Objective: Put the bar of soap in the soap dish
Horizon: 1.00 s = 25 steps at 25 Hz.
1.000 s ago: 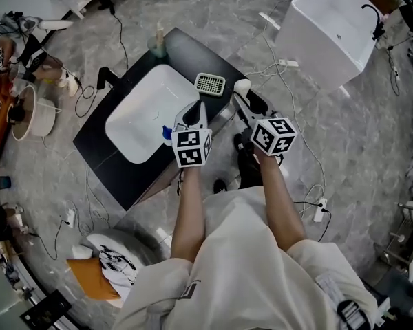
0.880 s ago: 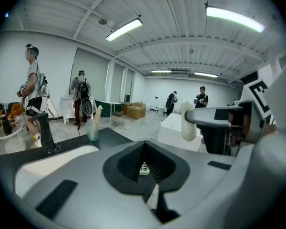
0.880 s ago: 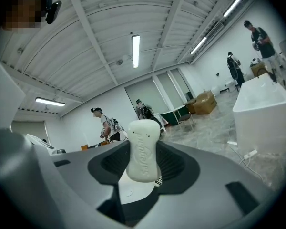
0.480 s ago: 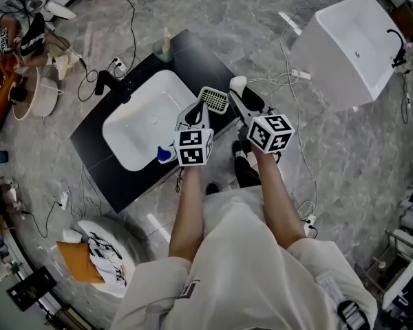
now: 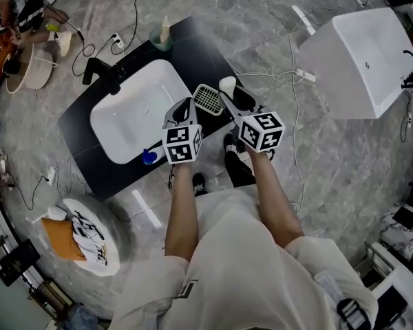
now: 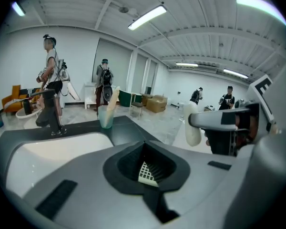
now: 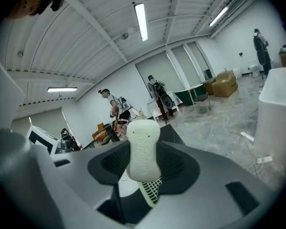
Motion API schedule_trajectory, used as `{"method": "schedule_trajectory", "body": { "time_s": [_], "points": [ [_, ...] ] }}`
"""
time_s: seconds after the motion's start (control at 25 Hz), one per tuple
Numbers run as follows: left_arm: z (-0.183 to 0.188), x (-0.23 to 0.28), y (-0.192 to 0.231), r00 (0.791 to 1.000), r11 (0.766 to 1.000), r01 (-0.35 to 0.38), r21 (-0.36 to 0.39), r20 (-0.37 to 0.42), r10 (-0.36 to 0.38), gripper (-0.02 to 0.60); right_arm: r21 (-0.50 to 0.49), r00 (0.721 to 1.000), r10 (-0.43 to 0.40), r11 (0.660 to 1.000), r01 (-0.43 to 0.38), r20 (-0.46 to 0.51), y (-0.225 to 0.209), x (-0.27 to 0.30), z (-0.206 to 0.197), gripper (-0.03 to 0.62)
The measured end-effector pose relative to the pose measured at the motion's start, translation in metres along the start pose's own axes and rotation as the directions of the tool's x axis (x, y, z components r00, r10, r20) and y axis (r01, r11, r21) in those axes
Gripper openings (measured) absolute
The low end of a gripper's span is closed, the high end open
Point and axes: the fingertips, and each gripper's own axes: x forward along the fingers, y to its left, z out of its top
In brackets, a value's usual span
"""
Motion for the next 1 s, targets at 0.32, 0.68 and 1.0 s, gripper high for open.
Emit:
{"method": "schedule_trajectory", "body": {
  "time_s": [0.32,0.68,1.0],
  "points": [
    [-0.03,0.005,0.004,0.996,0.994,-0.078,-0.081,-0.047,0.074,0.005,-0.046,0.988,0.071,0.996,-0.078,-0.14,-0.002,0.015,-0.034,0.175],
    [-0.043,0.002,0.006,0.987,0.978,-0.158,-0.138,-0.062,0.151,0.005,-0.074,0.962,0.13,0.986,-0.151,-0.239,-0.007,0.027,-0.051,0.175],
    [-0.052,-0.005,0.004,0.973,0.956,-0.229,-0.186,-0.074,0.219,0.005,-0.165,0.922,0.15,0.961,-0.22,-0.357,-0.011,0.032,-0.069,0.175]
  ]
}}
